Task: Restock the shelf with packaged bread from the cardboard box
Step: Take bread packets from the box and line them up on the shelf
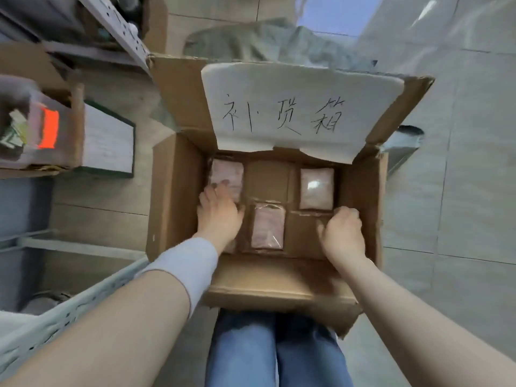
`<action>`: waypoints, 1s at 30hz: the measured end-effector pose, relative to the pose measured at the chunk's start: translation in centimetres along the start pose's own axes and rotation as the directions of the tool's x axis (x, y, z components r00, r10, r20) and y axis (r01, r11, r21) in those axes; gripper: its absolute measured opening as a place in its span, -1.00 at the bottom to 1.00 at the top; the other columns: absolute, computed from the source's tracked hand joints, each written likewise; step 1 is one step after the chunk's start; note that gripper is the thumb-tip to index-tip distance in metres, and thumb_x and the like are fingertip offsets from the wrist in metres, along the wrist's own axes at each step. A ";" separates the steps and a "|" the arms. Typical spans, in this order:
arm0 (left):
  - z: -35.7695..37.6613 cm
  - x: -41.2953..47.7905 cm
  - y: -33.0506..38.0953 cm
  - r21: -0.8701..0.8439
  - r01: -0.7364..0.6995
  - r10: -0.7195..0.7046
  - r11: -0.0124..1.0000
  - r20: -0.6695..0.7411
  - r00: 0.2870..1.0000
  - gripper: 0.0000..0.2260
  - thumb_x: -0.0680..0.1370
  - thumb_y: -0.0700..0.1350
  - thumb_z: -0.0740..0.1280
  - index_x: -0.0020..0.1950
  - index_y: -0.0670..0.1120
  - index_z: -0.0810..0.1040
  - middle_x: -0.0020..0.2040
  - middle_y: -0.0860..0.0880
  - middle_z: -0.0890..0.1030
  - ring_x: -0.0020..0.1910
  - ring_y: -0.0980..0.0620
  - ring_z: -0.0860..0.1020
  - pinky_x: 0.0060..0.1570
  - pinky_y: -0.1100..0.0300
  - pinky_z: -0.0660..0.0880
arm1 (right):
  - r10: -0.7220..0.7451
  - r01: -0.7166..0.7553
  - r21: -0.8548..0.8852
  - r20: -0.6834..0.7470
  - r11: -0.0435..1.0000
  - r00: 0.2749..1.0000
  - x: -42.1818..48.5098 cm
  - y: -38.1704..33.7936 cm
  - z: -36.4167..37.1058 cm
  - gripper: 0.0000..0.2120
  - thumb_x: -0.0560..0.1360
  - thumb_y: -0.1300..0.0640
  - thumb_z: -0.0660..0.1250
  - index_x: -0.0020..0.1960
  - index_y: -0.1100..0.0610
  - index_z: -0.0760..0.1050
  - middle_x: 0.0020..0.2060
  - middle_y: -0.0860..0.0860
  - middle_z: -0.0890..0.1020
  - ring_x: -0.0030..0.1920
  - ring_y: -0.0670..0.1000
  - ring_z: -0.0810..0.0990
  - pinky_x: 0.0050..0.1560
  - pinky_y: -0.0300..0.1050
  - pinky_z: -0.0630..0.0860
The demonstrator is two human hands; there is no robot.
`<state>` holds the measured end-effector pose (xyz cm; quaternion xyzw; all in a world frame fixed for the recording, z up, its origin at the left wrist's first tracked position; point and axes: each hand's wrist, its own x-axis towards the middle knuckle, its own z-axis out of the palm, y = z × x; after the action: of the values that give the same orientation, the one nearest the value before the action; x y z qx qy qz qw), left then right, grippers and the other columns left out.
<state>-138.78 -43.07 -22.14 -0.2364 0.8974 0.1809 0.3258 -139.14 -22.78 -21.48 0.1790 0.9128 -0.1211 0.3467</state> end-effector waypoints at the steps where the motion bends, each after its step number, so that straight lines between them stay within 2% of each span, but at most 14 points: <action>1: 0.8 2.1 -0.5 -0.071 0.064 -0.066 0.995 -0.026 0.997 -0.43 0.55 -0.06 0.25 0.47 -0.14 0.07 0.40 -0.24 0.20 0.38 -0.24 0.20 0.33 -0.09 0.22 | 0.034 -0.034 0.009 -0.002 0.999 0.999 1.9 -0.1 1.5 -0.54 0.56 0.03 0.21 0.30 0.35 0.29 0.22 0.23 0.36 0.26 0.22 0.37 0.17 0.03 0.39; 3: 2.3 5.8 -1.3 -0.202 0.173 -0.189 0.964 -0.062 0.980 -0.42 0.55 -0.05 0.24 0.48 -0.16 0.05 0.42 -0.23 0.19 0.39 -0.23 0.20 0.35 -0.06 0.20 | 0.087 -0.086 0.035 -0.048 0.996 0.995 5.0 -0.5 4.2 -0.47 0.57 0.00 0.17 0.37 0.36 0.20 0.26 0.27 0.34 0.27 0.24 0.36 0.22 0.03 0.35; 5: 3.6 8.6 -1.7 -0.319 0.203 -0.247 0.926 -0.103 0.964 -0.40 0.54 -0.06 0.26 0.47 -0.20 0.06 0.40 -0.26 0.22 0.39 -0.24 0.23 0.36 -0.05 0.19 | 0.169 -0.155 0.139 -0.101 0.978 0.980 7.1 -1.3 6.1 -0.37 0.57 -0.01 0.18 0.46 0.33 0.06 0.33 0.28 0.28 0.32 0.26 0.31 0.30 0.08 0.29; 7: 4.5 10.2 -1.6 -0.374 0.206 -0.275 0.904 -0.141 0.951 -0.38 0.53 -0.08 0.29 0.48 -0.20 0.05 0.39 -0.27 0.24 0.38 -0.25 0.25 0.36 -0.03 0.19 | 0.216 -0.196 0.160 -0.124 0.967 0.968 8.5 -2.0 7.1 -0.29 0.56 -0.02 0.20 0.50 0.30 -0.06 0.38 0.29 0.23 0.37 0.28 0.24 0.36 0.12 0.20; 9: 5.1 11.1 -1.3 -0.387 0.234 -0.316 0.892 -0.163 0.935 -0.35 0.52 -0.09 0.31 0.48 -0.19 0.04 0.38 -0.27 0.25 0.38 -0.24 0.25 0.35 -0.01 0.18 | 0.261 -0.236 0.183 -0.124 0.954 0.957 9.5 -2.2 7.6 -0.25 0.54 -0.01 0.25 0.51 0.28 -0.08 0.39 0.29 0.23 0.38 0.28 0.22 0.36 0.14 0.17; 12: 5.2 11.7 -1.2 -0.349 0.264 -0.341 0.899 -0.182 0.922 -0.31 0.50 -0.08 0.34 0.49 -0.20 0.02 0.38 -0.26 0.30 0.38 -0.24 0.27 0.34 -0.04 0.21 | 0.311 -0.281 0.248 -0.089 0.927 0.946 9.8 -2.4 7.6 -0.18 0.47 -0.09 0.32 0.50 0.27 -0.03 0.40 0.27 0.28 0.38 0.28 0.22 0.36 0.12 0.15; 14: 5.0 12.0 -1.2 -0.347 0.275 -0.347 0.896 -0.163 0.924 -0.29 0.48 -0.06 0.38 0.47 -0.21 0.06 0.37 -0.25 0.36 0.36 -0.25 0.31 0.32 -0.05 0.27 | 0.318 -0.289 0.242 -0.088 0.926 0.944 9.8 -2.3 7.2 -0.17 0.41 -0.14 0.36 0.44 0.30 0.08 0.37 0.27 0.33 0.37 0.26 0.25 0.35 0.10 0.18; 19: 3.2 11.7 -1.2 -0.310 0.286 -0.318 0.907 -0.056 0.946 -0.37 0.38 0.07 0.46 0.33 -0.17 0.35 0.32 -0.23 0.41 0.32 -0.25 0.36 0.27 -0.02 0.37 | 0.204 -0.185 0.174 -0.097 0.967 0.974 8.8 -1.7 5.4 -0.28 0.35 -0.19 0.41 0.23 0.35 0.36 0.21 0.28 0.48 0.27 0.28 0.38 0.27 0.04 0.28; 21: 2.2 10.7 -1.1 -0.357 0.254 -0.289 0.899 -0.047 0.956 -0.45 0.39 0.01 0.46 0.29 -0.16 0.39 0.30 -0.24 0.39 0.31 -0.25 0.35 0.25 0.04 0.35 | 0.181 -0.171 0.203 -0.031 0.964 0.983 7.9 -1.2 4.3 -0.29 0.35 -0.21 0.40 0.23 0.33 0.40 0.20 0.27 0.51 0.25 0.28 0.42 0.29 0.06 0.34; 23: 0.9 9.1 -0.9 -0.445 0.194 -0.258 0.874 -0.088 0.962 -0.53 0.40 -0.11 0.44 0.26 -0.17 0.39 0.28 -0.24 0.38 0.29 -0.24 0.36 0.25 0.08 0.33 | 0.211 -0.216 0.319 0.053 0.923 0.976 6.6 -0.6 2.9 -0.30 0.34 -0.19 0.41 0.29 0.25 0.37 0.22 0.23 0.51 0.26 0.25 0.45 0.28 0.11 0.39; 25: -0.4 6.5 -1.0 -0.517 0.112 -0.213 0.849 -0.140 0.967 -0.57 0.41 -0.18 0.42 0.22 -0.19 0.38 0.25 -0.21 0.42 0.25 -0.20 0.41 0.21 0.11 0.34 | 0.222 -0.258 0.496 0.131 0.829 0.966 4.5 0.2 1.4 -0.36 0.35 -0.13 0.44 0.29 0.15 0.34 0.20 0.15 0.51 0.19 0.20 0.51 0.15 0.13 0.51; 26: -1.1 4.8 -1.0 -0.553 0.072 -0.191 0.830 -0.160 0.968 -0.59 0.41 -0.20 0.42 0.20 -0.19 0.37 0.22 -0.19 0.47 0.22 -0.18 0.45 0.16 0.13 0.36 | 0.211 -0.269 0.588 0.168 0.763 0.963 3.1 0.6 0.6 -0.42 0.37 -0.08 0.44 0.26 0.14 0.34 0.17 0.11 0.51 0.14 0.17 0.54 -0.01 0.08 0.58; 28: -2.4 0.7 -1.3 -0.607 -0.006 -0.156 0.794 -0.213 0.965 -0.62 0.42 -0.19 0.43 0.16 -0.19 0.38 0.13 -0.13 0.55 0.12 -0.11 0.51 0.02 0.26 0.36 | 0.151 -0.266 0.701 0.223 0.662 0.963 0.1 1.4 -1.0 -0.50 0.41 -0.02 0.42 0.22 0.16 0.33 0.13 0.10 0.50 0.08 0.13 0.56 -0.31 -0.13 0.58; 30: -3.8 -4.2 -1.6 -0.660 -0.078 -0.135 0.747 -0.266 0.954 -0.63 0.42 -0.14 0.45 0.14 -0.14 0.39 0.02 -0.02 0.54 -0.01 0.02 0.49 -0.17 0.44 0.30 | 0.039 -0.210 0.732 0.244 0.648 0.969 -2.9 2.7 -2.0 -0.48 0.43 -0.03 0.41 0.24 0.20 0.33 0.13 0.13 0.51 0.07 0.12 0.58 -0.39 -0.22 0.55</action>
<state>-136.99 -44.90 -16.79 -0.3748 0.8089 0.4450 0.0847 -137.21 -20.33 -18.30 0.3551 0.7250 -0.4813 0.3415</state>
